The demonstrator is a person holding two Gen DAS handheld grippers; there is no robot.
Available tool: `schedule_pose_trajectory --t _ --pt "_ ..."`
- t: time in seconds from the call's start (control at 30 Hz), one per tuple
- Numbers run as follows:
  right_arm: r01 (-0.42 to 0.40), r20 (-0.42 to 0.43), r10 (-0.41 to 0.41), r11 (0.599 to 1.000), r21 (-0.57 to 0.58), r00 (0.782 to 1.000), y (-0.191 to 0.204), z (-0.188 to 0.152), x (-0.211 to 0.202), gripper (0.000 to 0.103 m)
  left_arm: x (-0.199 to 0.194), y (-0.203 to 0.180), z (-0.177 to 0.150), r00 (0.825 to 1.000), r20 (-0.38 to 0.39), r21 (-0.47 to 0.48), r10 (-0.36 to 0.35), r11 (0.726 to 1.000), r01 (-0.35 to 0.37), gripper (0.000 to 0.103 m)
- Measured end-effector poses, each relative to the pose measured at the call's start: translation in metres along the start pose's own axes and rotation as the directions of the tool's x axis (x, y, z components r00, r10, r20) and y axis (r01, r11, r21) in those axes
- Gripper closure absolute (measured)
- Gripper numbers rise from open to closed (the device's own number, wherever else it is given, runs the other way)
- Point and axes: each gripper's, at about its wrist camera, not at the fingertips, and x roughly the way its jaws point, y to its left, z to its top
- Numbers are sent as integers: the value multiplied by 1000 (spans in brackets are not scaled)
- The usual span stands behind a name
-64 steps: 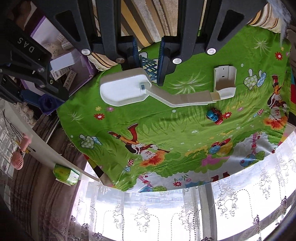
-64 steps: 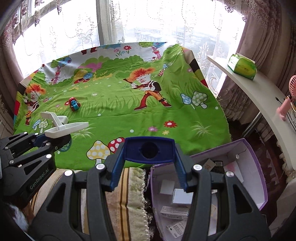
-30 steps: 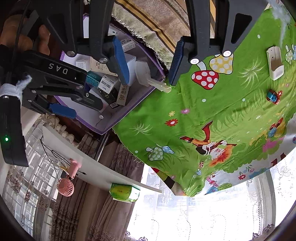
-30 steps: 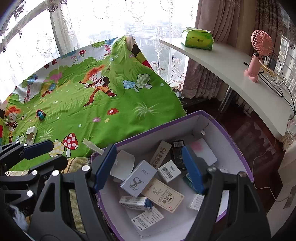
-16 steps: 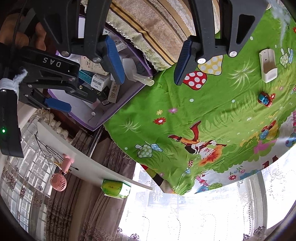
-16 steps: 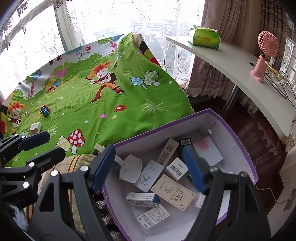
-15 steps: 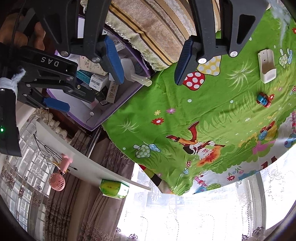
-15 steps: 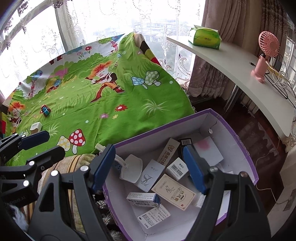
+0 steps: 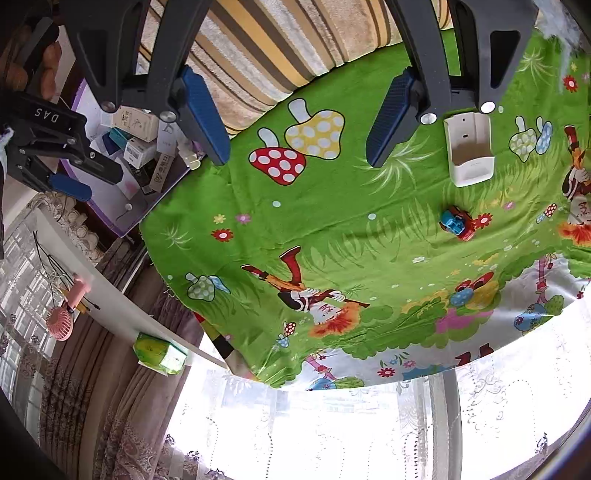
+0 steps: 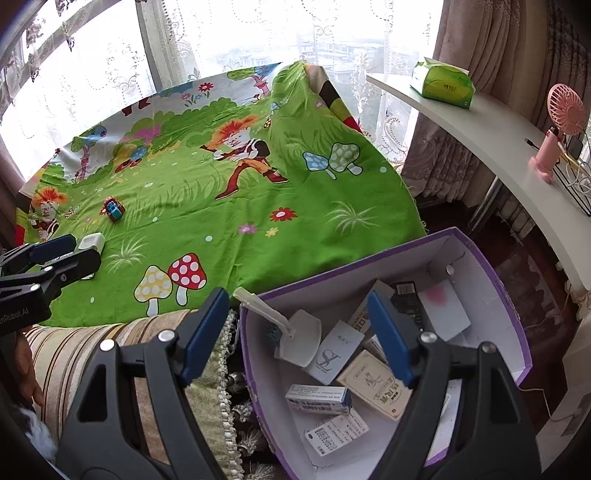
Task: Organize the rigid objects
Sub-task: 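Move the left gripper to the white wall holder while the right gripper approaches the toy car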
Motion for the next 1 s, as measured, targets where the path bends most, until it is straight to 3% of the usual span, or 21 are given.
schedule_pose_trajectory --t 0.17,0.3,0.6,0.67,1.0 --pt "-41 -14 41 998 -44 999 30 14 13 23 3 43 0 996 -15 -38 85 996 -86 26" --pt "-79 -36 76 993 -91 996 58 23 26 23 12 80 3 995 -64 -95 80 992 -86 25" --pt "-129 -52 122 976 -175 991 116 50 49 23 48 145 11 979 -126 -188 160 965 -182 25" --pt "-137 -55 129 972 -192 990 129 57 55 23 61 158 12 977 -158 -224 145 958 -178 25" --pt "-162 -70 149 954 -253 986 185 88 85 23 113 184 -5 936 -296 -236 188 935 -263 25"
